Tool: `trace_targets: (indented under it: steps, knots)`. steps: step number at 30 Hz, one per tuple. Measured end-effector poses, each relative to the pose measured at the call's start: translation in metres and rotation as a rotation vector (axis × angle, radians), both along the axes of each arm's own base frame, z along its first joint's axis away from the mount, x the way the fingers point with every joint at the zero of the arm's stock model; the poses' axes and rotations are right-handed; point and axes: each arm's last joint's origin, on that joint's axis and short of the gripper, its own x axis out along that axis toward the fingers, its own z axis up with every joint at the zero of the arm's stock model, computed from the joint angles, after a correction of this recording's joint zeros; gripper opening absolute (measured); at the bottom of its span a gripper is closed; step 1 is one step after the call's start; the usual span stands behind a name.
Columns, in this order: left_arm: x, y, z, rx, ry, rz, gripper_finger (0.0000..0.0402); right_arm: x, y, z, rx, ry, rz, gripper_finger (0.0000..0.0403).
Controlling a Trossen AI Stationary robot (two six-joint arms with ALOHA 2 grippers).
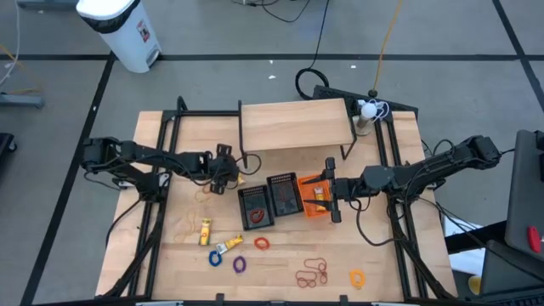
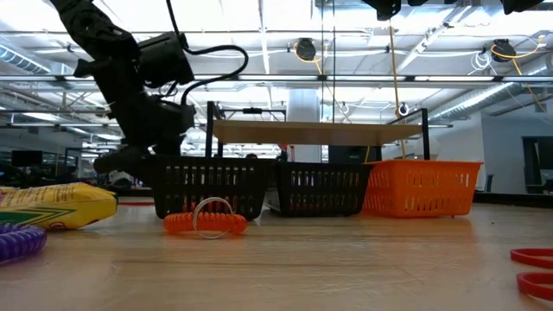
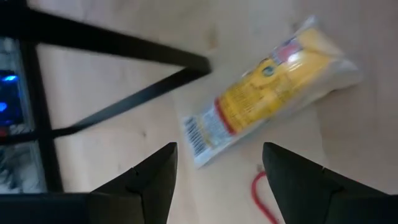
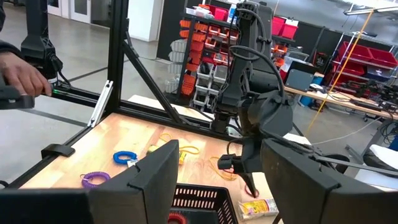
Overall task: Pick & Place Office Desk Supplies
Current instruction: Put the yellow crayon bag into the orange bin
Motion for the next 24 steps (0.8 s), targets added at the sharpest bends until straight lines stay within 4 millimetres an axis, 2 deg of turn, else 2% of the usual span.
trace_targets:
  steps: [20, 24]
  knots:
    - [0.0037, -0.0027, 0.0015, -0.021, -0.044, -0.014, 0.0237, 0.0, 0.0, 0.0, 0.0, 0.0, 0.0, 0.0219]
    - [0.0041, -0.0041, 0.0011, -0.078, -0.06, -0.018, 0.0237, 0.0, 0.0, 0.0, 0.0, 0.0, 0.0, 0.0219]
